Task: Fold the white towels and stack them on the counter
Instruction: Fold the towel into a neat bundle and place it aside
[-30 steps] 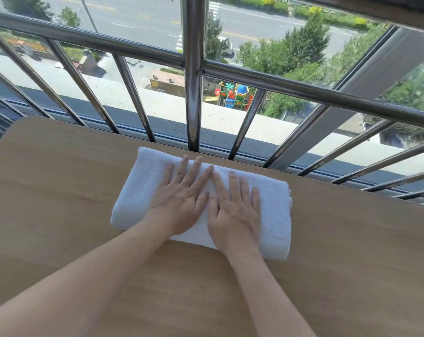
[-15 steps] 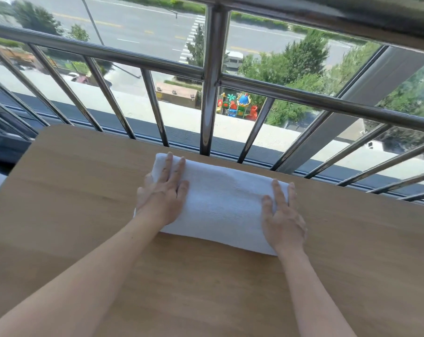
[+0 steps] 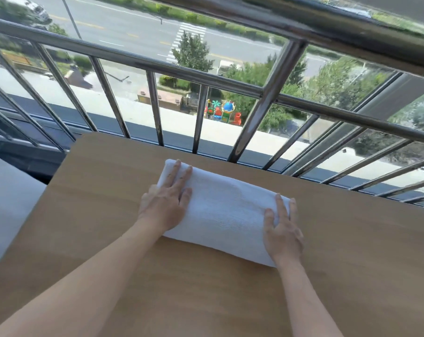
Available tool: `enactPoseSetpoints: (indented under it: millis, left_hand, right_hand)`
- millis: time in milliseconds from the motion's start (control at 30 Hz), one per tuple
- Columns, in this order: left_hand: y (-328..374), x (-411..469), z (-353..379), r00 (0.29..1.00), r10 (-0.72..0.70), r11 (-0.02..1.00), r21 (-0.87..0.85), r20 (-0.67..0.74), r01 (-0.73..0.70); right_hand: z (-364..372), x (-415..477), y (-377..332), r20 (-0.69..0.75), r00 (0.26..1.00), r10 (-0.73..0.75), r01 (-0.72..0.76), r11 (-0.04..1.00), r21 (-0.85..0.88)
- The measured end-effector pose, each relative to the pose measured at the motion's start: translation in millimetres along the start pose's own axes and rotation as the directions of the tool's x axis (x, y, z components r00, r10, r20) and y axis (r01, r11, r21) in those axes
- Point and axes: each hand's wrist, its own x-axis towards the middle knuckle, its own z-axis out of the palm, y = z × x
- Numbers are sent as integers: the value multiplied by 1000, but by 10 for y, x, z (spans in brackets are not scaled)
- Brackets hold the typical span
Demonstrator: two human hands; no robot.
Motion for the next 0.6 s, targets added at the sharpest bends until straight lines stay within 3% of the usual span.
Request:
enactPoseSetpoints:
  millis: [233,400,600]
  left_hand:
    - [-1055,126,-509,999,6,1000,17,-49,-5]
    - [-1753,295,-818,994,-7,1000,28,-109,11]
    - [-2130,645,-1067,990,-31,999,10,-139,33]
  right_hand:
    - [624,-246,-885,-17,999,-29,29,999,22]
    - [978,-178,-1544,-11,990,-144,144,987,70]
    - [1229,62,-2033,-11,983,-182,182,981,61]
